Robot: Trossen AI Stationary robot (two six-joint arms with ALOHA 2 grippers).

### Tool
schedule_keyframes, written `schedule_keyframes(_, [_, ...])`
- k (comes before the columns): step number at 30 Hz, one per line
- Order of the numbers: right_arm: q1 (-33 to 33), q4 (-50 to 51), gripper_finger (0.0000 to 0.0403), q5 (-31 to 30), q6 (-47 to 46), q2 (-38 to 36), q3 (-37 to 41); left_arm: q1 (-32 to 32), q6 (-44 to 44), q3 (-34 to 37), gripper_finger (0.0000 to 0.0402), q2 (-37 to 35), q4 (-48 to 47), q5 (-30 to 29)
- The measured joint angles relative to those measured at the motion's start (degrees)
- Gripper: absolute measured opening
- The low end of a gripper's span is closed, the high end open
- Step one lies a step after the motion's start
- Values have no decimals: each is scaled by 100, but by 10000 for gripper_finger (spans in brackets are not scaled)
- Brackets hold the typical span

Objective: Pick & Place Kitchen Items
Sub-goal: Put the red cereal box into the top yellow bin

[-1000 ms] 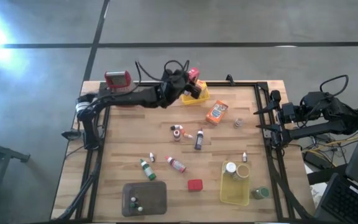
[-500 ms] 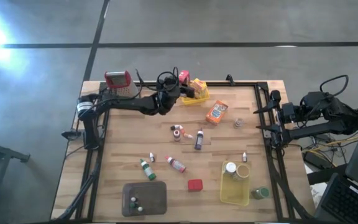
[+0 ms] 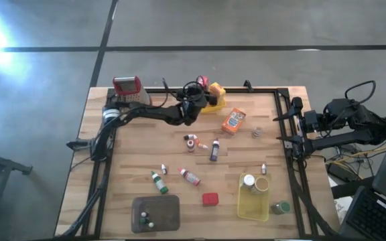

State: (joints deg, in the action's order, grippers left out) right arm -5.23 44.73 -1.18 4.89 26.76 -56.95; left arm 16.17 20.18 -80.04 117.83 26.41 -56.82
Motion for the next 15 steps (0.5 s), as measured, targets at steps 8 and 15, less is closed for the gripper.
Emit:
schedule_keyframes(8, [0, -2, 332, 1, -23, 0, 0, -3, -38, -394, 183, 461, -37, -333])
schedule_keyframes(15, [2, -1, 356, 0, -24, 1, -1, -12, 104, -391, 183, 534, -90, -630])
